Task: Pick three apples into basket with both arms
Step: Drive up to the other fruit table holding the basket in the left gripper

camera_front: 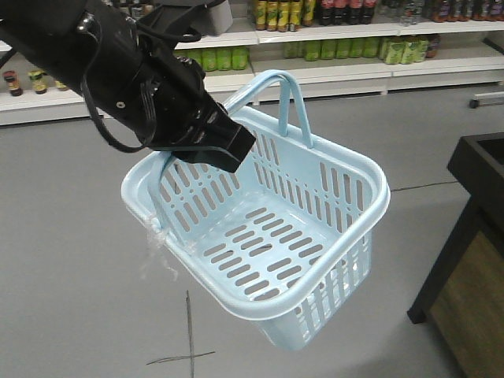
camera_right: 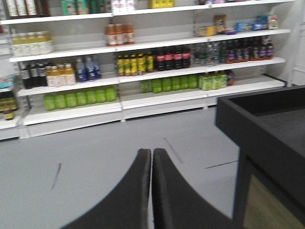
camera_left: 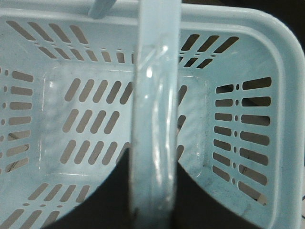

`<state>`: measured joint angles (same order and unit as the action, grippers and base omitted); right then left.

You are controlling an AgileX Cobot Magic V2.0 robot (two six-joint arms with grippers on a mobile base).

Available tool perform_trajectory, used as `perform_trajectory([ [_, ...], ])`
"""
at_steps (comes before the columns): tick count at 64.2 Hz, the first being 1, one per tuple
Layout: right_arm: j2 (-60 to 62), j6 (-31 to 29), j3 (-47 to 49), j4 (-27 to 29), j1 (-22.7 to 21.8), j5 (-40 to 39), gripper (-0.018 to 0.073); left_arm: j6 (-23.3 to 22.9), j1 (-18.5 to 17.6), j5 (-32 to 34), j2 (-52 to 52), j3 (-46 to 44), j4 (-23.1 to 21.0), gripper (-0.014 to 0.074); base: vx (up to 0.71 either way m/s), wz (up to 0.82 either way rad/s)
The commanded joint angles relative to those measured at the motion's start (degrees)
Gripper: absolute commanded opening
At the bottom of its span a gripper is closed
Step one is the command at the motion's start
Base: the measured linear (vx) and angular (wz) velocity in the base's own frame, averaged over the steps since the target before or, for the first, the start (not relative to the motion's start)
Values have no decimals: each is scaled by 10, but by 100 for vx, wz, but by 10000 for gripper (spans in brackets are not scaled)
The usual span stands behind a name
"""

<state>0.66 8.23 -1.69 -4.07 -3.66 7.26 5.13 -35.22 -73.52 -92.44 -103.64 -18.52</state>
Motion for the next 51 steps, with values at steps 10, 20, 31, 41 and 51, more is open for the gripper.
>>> perform_trajectory([
  [10, 4, -5, -5, -2, -3, -43, -4, -4, -2, 16, 24, -13, -22, -7, 14, -49],
  [20, 4, -5, -5, -2, -3, -43, -4, -4, -2, 16, 24, -13, -23, -7, 13, -52],
  [31, 4, -5, -5, -2, -3, -43, -4, -4, -2, 16, 24, -13, -22, -7, 13, -50],
  [41, 4, -5, -5, -2, -3, -43, -4, -4, -2, 16, 24, -13, -22, -7, 12, -45],
  [51, 4, -5, -5, -2, -3, -43, -4, -4, -2, 16, 24, -13, -22, -7, 11, -39],
])
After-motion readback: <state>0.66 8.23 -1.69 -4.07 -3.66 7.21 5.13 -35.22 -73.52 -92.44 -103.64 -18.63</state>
